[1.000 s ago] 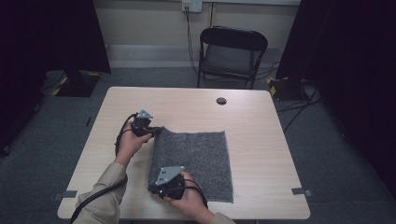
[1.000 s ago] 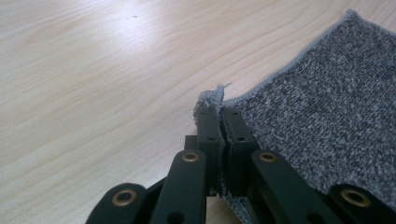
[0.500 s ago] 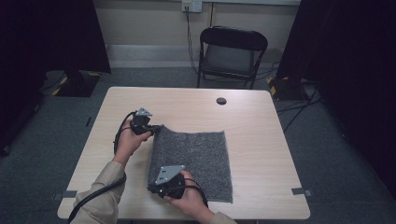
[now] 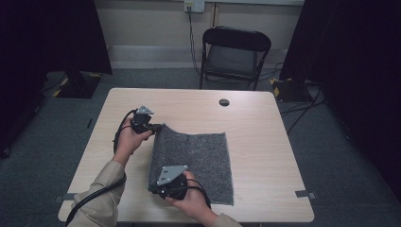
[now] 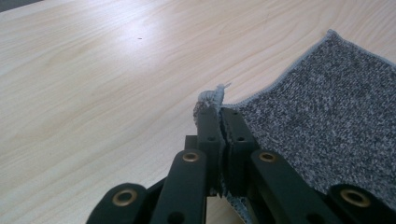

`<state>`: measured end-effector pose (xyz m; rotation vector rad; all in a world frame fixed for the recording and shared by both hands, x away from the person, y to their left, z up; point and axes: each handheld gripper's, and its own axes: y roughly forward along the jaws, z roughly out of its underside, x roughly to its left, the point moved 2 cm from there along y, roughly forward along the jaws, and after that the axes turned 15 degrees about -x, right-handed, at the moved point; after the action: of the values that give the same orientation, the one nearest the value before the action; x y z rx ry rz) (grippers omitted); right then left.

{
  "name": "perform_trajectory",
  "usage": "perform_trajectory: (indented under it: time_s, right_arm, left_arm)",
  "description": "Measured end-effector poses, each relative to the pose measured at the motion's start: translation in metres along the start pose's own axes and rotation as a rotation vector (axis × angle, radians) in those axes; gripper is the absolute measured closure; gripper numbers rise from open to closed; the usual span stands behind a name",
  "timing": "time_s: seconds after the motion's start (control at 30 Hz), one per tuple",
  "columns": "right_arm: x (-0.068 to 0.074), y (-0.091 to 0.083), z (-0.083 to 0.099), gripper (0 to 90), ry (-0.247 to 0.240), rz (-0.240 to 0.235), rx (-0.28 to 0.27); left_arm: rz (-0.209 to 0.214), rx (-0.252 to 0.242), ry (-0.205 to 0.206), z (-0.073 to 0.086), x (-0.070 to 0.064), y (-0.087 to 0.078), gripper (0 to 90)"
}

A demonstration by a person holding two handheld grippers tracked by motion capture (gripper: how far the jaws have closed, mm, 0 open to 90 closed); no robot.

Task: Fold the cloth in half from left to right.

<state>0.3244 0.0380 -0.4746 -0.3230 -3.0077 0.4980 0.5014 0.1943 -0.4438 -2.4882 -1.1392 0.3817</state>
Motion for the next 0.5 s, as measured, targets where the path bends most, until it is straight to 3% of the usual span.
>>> perform_trajectory:
  time_s: [0.5]
  right_arm:
    - [0.001,-0.004,-0.014,86.6,-0.007,-0.005,-0.027]
  left_arm:
    - [-0.008,-0.012,0.009,-0.018,-0.001,-0.010,87.6]
